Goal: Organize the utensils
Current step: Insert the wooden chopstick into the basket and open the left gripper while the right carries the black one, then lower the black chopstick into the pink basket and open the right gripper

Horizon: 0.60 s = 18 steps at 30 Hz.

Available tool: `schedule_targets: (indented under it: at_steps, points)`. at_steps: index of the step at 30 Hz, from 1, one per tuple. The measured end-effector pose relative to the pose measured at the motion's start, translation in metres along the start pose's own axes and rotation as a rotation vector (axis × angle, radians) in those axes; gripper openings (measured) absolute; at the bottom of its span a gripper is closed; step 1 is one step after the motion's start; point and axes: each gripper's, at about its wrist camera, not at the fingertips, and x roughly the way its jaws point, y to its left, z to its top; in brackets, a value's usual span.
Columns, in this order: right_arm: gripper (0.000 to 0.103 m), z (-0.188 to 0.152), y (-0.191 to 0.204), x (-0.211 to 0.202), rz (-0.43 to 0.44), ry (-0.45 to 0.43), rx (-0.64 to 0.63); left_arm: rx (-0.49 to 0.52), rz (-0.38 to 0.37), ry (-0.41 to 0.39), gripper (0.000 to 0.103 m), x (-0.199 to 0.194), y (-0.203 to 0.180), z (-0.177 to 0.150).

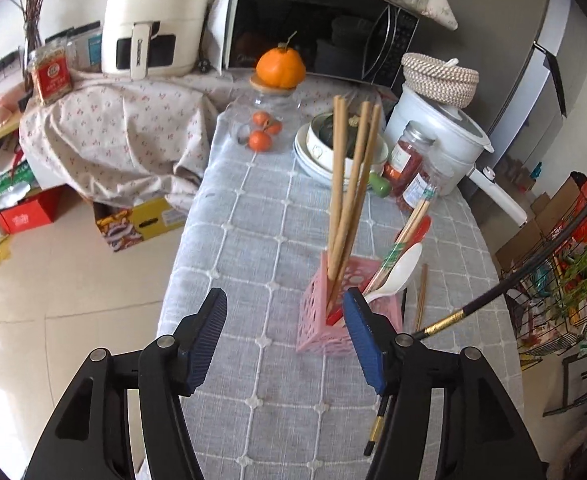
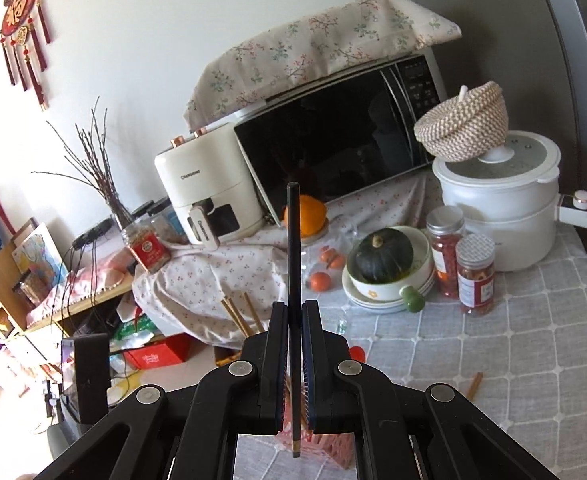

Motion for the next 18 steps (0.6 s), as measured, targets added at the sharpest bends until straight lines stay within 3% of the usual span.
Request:
schedule_targets:
  at_steps: [7, 16, 18]
  points:
    - [0.005, -0.004, 0.005, 0.042, -0.024, 0.007, 0.003, 0.000, 0.011, 0.071, 0.064, 0.009, 0.022, -0.013]
    - [0.006, -0.036, 0.003, 0.097, -0.031, 0.125, 0.025, 0.042, -0.012, 0.103, 0.064, 0.020, 0.017, -0.016]
    - [0.011, -0.039, -0.002, 0.101, -0.014, 0.147, 0.056, 0.062, -0.014, 0.110, 0.064, 0.023, 0.011, -0.017]
